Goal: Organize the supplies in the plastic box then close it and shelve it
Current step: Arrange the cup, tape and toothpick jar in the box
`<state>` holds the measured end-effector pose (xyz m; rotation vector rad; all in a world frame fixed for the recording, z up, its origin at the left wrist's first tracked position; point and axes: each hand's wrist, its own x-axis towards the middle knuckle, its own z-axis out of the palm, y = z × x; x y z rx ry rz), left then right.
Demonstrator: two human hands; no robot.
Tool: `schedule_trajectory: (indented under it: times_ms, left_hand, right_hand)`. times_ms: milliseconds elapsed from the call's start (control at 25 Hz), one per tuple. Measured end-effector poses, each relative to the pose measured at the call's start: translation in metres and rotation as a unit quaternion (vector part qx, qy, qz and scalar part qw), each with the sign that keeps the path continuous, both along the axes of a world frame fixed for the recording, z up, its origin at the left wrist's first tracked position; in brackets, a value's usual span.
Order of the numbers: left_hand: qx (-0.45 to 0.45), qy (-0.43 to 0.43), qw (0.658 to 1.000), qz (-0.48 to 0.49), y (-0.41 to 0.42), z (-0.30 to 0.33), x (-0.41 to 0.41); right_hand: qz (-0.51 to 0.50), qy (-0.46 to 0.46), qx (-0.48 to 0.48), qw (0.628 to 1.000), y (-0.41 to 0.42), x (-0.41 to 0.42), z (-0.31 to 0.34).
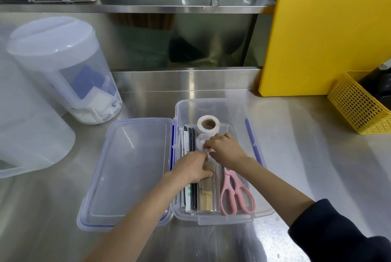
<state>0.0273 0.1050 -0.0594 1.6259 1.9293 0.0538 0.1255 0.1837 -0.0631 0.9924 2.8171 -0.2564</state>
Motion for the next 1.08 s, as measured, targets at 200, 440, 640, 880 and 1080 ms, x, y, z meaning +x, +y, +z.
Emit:
schedule_trajectory:
  times_ms: [200, 440, 640, 880, 1080]
  left_hand:
    - [-0.002, -0.002, 1.000, 0.001, -0.001, 0.000, 0.000]
    - [-0.010, 0.010, 1.000, 0.006, -0.001, 0.001, 0.001]
    - [-0.026, 0.040, 0.999, -0.011, -0.002, 0.009, 0.002]
    - [0.036, 0.029, 0.999, 0.014, -0.007, 0.033, -0.002]
    - [0.095, 0.039, 0.994, 0.029, -0.013, 0.054, -0.012]
  right_hand:
    - [0.011, 0.006, -0.039, 0.999, -0.001, 0.006, 0.003]
    - [0.003, 0.030, -0.065, 0.997, -0.006, 0.010, 0.009]
    - [-0.055, 0.057, -0.049, 0.996, -0.007, 0.019, 0.019]
    - [-0.104, 0.050, -0.047, 0.992, -0.014, 0.028, 0.035]
    - [-0.115, 0.065, -0.033, 0.991, -0.022, 0.030, 0.055]
